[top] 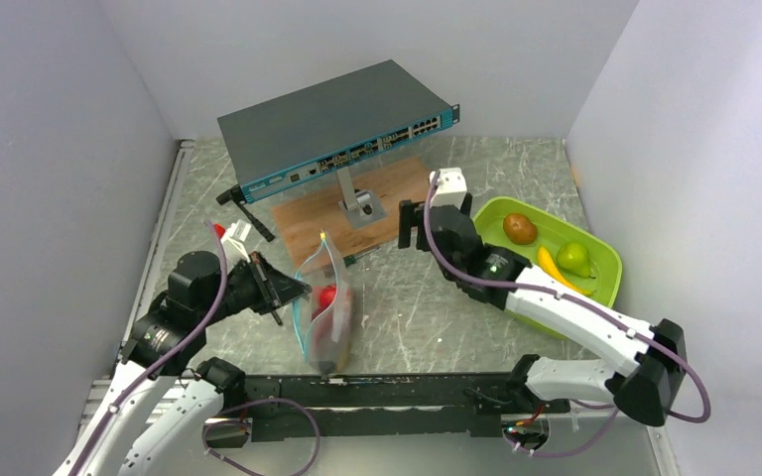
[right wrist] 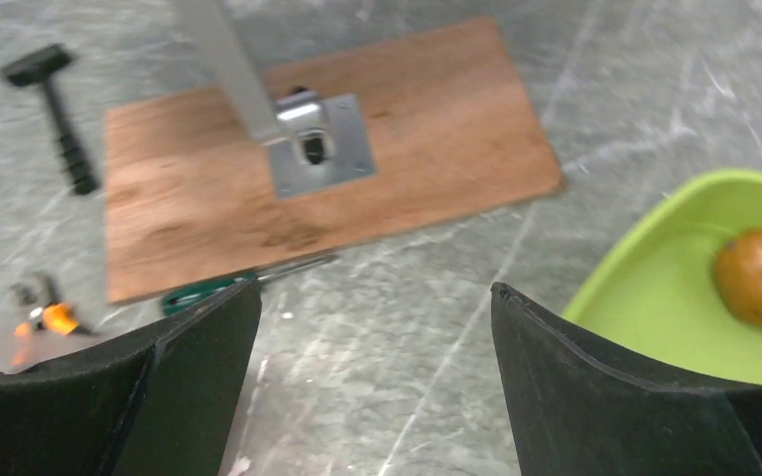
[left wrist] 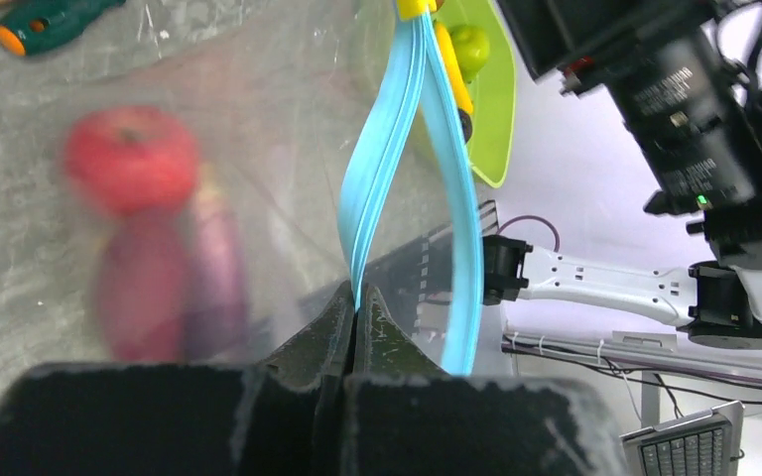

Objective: Place the food in the zip-top bag and seal the zipper
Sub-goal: Adjust the zipper food storage bag at the center of the board.

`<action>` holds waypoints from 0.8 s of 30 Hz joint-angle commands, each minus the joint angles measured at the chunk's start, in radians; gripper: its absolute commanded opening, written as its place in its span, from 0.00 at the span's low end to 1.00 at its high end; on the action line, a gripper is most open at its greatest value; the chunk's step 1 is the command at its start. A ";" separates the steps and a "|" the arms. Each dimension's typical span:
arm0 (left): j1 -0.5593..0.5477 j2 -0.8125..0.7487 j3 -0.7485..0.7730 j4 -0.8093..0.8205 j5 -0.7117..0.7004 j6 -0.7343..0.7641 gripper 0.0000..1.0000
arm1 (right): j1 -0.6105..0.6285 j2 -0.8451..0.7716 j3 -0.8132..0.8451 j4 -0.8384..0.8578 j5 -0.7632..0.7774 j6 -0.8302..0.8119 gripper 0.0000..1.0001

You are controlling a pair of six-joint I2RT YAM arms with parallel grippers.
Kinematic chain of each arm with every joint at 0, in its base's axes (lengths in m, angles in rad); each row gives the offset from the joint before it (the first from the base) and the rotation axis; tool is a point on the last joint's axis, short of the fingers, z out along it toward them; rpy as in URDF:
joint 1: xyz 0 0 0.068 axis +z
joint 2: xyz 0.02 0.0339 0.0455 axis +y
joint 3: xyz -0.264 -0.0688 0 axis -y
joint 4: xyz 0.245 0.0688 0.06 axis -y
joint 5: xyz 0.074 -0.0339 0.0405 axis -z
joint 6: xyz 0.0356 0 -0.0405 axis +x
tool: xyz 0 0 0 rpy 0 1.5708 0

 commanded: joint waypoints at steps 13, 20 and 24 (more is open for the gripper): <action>-0.001 0.019 0.041 0.022 0.003 0.032 0.00 | -0.333 0.137 0.067 -0.198 -0.062 0.187 0.85; -0.001 0.069 0.145 -0.045 -0.003 0.088 0.00 | -0.569 0.146 -0.012 -0.224 -0.139 0.390 0.85; -0.001 0.058 0.070 0.014 0.023 0.063 0.00 | -0.684 0.142 -0.043 -0.219 -0.166 0.459 0.85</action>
